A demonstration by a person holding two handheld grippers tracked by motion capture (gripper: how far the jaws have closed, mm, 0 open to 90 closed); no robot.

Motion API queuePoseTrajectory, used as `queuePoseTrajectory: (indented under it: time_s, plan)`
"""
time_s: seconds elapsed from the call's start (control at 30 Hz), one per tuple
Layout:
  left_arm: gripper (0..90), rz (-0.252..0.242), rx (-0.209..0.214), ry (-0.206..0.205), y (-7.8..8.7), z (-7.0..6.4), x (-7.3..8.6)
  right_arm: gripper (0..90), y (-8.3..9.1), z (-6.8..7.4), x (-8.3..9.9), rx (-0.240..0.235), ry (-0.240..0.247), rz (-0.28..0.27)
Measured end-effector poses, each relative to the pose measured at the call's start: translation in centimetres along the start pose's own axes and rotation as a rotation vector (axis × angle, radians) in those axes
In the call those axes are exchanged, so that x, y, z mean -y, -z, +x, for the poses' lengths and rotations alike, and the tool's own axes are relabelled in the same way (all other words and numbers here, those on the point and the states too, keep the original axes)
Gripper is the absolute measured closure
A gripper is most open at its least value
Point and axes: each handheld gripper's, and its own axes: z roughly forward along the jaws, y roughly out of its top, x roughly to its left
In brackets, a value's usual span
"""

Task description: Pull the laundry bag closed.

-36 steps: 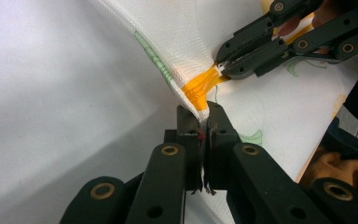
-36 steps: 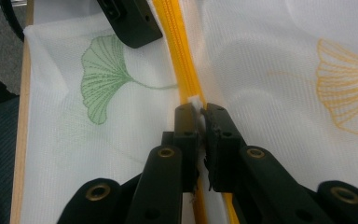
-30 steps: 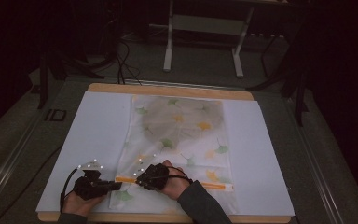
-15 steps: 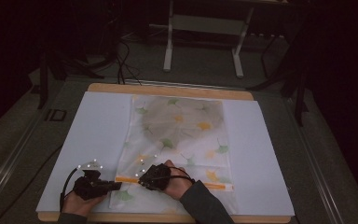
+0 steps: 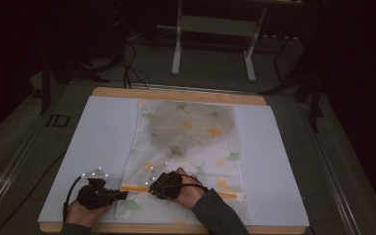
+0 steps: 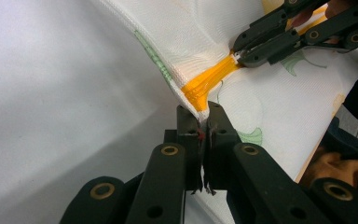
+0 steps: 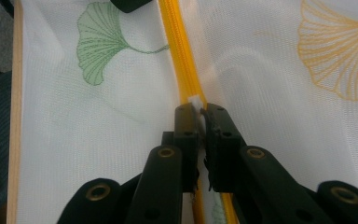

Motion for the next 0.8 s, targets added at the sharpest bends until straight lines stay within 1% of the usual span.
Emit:
queuePoseTrajectory:
  time_s: [0.4,0.47,0.8]
  plan:
    - [87.0,0.001,-0.001,0.000,0.02,0.06,0.01,84.5,0.56,-0.12,0.61,0.007,-0.001,0.016]
    - [87.0,0.001,-0.001,0.001,0.01,0.06,0.02,84.5,0.60,-0.14,0.71,0.006,0.002,0.013]
    - [87.0,0.000,0.000,0.001,0.05,0.08,0.02,84.5,0.95,-0.11,0.96,0.012,0.013,0.031]
